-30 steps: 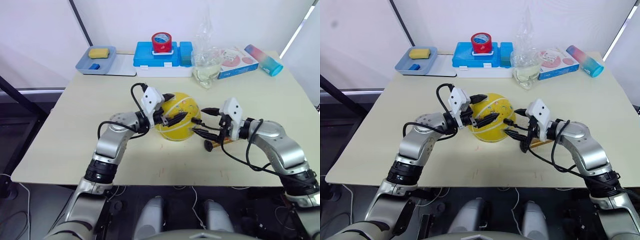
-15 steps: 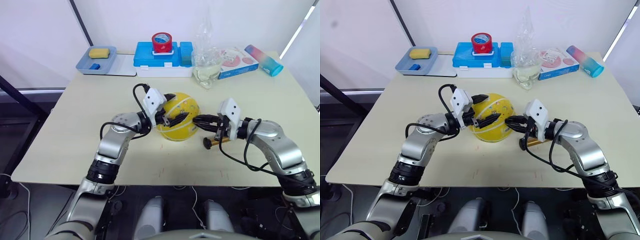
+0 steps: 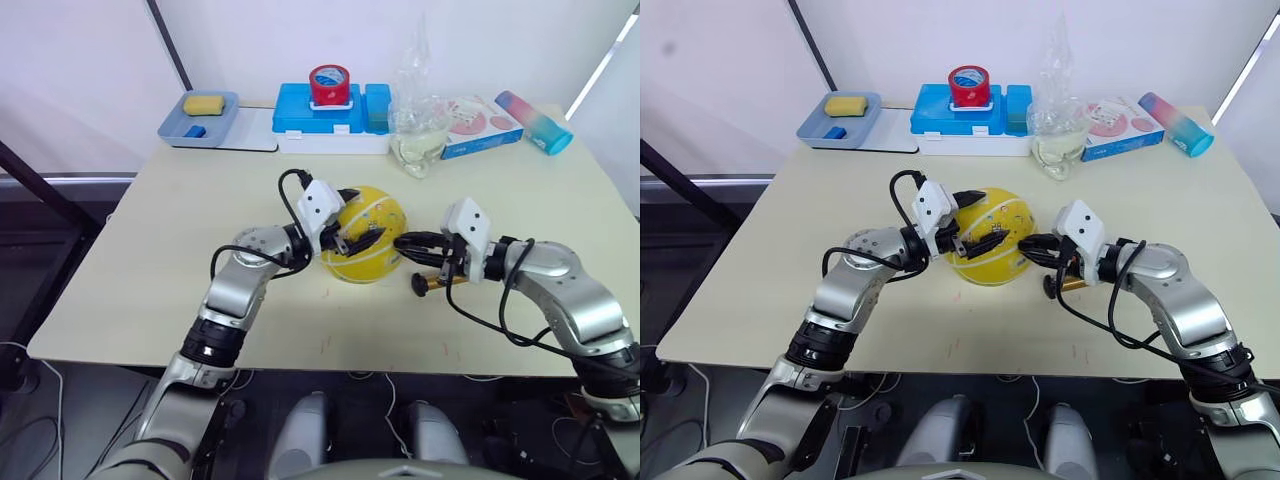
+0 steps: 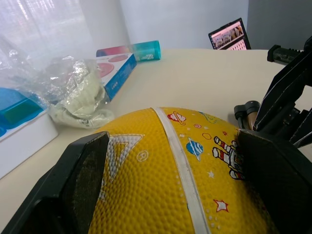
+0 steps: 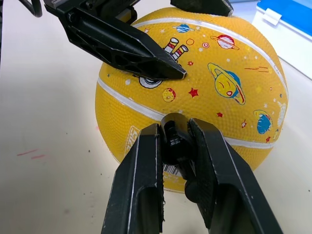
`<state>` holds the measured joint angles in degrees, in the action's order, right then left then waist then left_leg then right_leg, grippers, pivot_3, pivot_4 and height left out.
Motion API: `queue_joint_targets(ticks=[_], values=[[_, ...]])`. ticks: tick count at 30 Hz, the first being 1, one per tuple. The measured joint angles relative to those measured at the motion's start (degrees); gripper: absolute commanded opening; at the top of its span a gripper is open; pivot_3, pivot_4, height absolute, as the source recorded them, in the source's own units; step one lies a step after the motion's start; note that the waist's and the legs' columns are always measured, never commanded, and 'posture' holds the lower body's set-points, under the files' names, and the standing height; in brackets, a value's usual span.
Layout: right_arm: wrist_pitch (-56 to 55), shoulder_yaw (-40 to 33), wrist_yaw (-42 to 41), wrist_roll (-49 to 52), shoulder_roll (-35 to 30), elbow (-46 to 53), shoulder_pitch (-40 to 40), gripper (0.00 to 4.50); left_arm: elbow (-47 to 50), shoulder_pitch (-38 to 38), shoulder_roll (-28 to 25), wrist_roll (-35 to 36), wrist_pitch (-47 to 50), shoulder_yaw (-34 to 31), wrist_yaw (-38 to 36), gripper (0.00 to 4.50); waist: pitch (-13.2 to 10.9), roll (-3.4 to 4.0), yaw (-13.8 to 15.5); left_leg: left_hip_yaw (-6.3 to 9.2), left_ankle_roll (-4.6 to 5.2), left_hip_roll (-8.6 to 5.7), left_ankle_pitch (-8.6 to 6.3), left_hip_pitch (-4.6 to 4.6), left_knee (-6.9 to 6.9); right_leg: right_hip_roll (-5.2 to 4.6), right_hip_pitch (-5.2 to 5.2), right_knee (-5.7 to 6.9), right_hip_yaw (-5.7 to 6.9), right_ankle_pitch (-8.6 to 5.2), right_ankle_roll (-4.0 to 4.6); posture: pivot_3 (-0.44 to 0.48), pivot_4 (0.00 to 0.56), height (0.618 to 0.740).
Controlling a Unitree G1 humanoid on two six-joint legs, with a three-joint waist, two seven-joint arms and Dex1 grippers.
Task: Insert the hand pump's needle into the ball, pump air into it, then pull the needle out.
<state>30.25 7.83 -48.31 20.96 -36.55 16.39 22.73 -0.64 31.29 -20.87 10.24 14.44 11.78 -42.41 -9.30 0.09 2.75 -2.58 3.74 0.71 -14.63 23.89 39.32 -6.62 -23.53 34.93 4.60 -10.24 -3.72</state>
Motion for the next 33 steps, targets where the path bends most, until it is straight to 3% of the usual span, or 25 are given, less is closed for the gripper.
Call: queue_joint_targets(ticks=[33], values=[[4.29,-0.95,0.39,5.06,-7.24,3.82,-0.72,0.31,0.09,0.55,0.09,-0.1,-0.15,3.83,2.34,4.5,0.0,-0.01,1.11,0.16,0.03,-0.11,-0.01,0.05,0.0,-0.1,0.05,-0.07,0.02,-0.1,-0.13,0.0,0.15,0.739]])
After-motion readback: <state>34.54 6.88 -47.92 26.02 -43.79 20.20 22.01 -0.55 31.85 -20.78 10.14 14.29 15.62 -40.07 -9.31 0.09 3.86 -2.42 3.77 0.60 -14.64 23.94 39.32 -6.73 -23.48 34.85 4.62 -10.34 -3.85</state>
